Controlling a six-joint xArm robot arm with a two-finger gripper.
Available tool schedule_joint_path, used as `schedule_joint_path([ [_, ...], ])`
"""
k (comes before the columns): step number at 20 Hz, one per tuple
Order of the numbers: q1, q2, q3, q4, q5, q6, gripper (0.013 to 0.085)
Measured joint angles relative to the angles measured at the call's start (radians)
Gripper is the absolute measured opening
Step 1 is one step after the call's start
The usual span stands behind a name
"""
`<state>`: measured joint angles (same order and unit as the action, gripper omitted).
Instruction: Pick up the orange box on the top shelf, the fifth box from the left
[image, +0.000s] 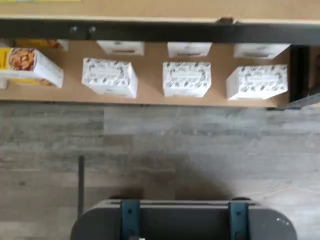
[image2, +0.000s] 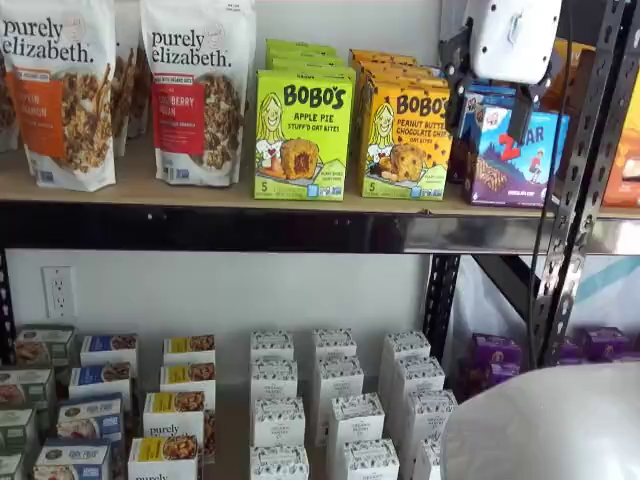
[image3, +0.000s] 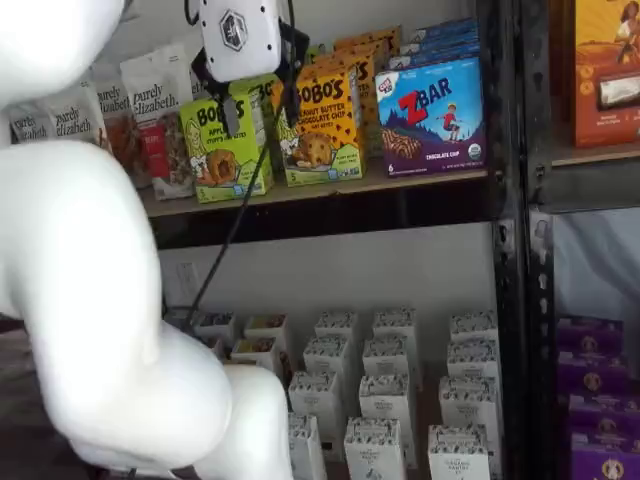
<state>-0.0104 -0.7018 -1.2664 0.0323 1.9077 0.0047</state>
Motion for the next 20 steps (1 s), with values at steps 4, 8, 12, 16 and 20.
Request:
schedule_joint_path([
  [4,0.013,0.053,-0.058,-0.019,-0.02,0.007,0.085],
  [8,0.035,0.13,-0.14,-0.04,-0.018,0.022,0.085],
  [12,0.038,0.204,-0.222,-0.037,-0.004,0.026,0.085],
  [16,0.038,0.273,-0.298,-0.033,0.014,0.027,0.085],
  [20,0.041,0.337,-0.364,-0.033,0.02,0.029,0.085],
])
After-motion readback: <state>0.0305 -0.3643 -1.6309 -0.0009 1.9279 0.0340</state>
